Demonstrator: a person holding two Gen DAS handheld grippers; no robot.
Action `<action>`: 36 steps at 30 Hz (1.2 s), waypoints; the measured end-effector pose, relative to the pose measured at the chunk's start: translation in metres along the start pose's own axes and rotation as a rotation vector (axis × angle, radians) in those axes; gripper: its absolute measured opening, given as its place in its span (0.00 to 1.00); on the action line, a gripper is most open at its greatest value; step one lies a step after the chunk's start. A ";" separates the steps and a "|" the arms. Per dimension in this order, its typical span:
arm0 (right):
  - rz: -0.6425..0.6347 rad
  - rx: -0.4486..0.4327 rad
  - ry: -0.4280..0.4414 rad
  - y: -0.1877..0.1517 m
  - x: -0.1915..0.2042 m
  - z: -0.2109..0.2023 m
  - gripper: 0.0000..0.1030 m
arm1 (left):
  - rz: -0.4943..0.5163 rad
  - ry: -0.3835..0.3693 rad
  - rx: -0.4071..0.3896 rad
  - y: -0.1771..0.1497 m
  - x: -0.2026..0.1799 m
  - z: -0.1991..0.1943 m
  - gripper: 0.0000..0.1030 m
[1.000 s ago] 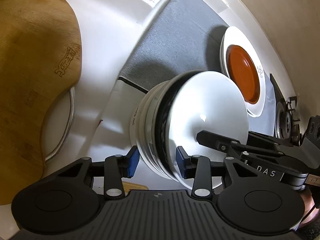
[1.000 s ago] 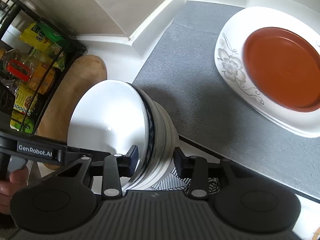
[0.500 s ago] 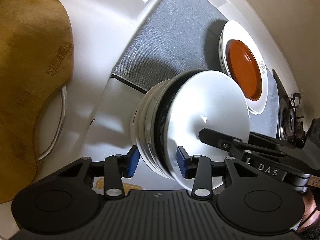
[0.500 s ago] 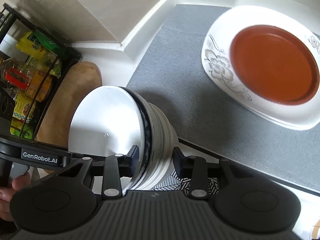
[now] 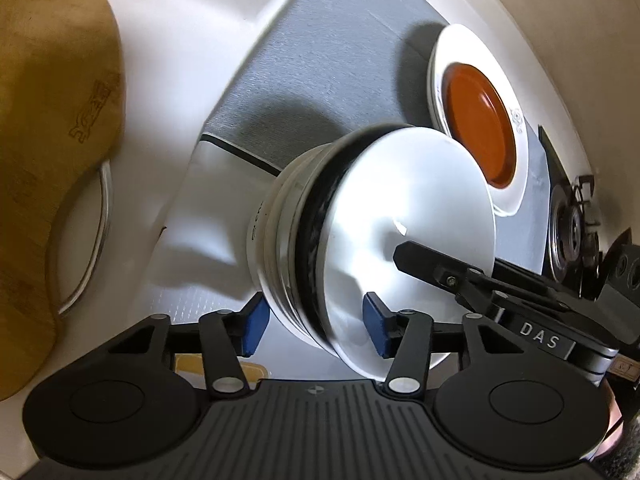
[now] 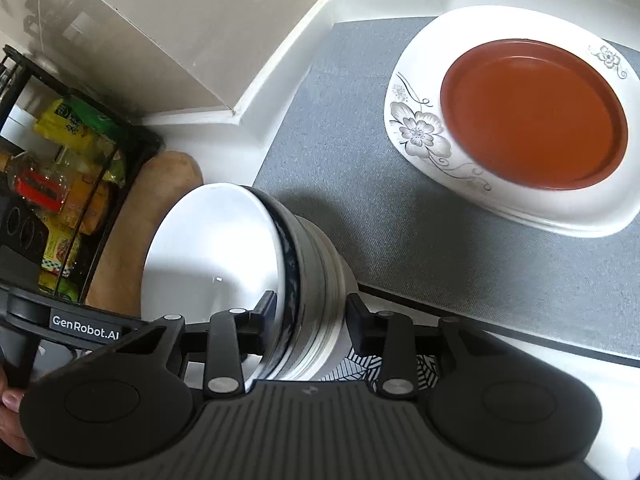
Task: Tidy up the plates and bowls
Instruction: 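Carry the white bowl stack with both grippers over the orange plate, then lower the bowls onto the orange plate and open both grippers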
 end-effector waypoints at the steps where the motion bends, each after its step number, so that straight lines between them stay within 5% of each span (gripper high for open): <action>1: 0.009 0.006 -0.002 0.001 -0.001 -0.001 0.39 | -0.002 -0.002 0.004 0.000 -0.001 0.000 0.51; 15: 0.032 -0.030 -0.015 0.016 -0.002 -0.037 0.39 | 0.029 0.016 -0.008 0.006 -0.032 -0.025 0.51; 36: 0.097 -0.258 -0.046 0.083 -0.064 -0.146 0.39 | 0.223 0.048 -0.087 0.073 -0.158 -0.063 0.50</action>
Point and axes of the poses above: each gripper's, at about its wrist camera, not at the fingertips, and z roughly the way its jaws point, x to its left, y to its top, the point moved 1 cm from there along z, roughly the way its jaws point, and after that the axes turned 12 degrees about x, right-handed, at the moved point
